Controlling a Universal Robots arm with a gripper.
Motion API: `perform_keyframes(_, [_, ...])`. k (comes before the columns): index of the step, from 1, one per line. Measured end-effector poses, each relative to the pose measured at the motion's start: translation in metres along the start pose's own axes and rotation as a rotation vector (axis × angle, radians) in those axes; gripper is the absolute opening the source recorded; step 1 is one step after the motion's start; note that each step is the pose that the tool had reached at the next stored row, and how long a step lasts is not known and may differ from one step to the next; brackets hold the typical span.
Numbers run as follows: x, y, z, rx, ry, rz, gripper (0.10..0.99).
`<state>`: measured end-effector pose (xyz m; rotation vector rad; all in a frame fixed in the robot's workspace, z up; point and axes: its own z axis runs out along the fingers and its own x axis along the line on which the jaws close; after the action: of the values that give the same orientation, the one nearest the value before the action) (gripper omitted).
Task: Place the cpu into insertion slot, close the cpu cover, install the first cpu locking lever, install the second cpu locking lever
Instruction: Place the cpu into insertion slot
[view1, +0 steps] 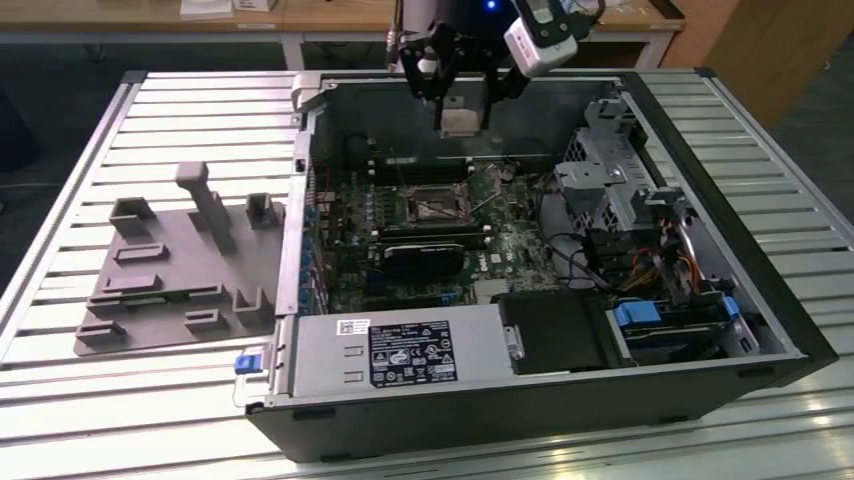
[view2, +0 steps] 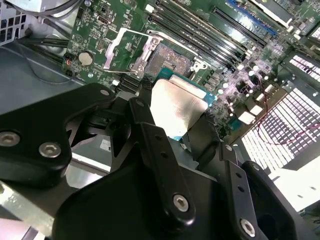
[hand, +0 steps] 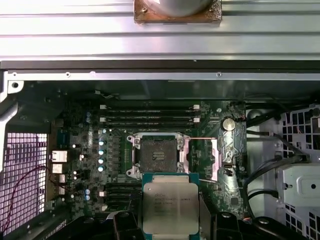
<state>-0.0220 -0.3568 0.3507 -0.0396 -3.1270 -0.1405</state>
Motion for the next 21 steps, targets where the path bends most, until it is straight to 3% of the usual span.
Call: perform_keyframes(21, [0.0017, 0.0009, 0.0384, 0.000, -0.0009, 0.000, 0.537])
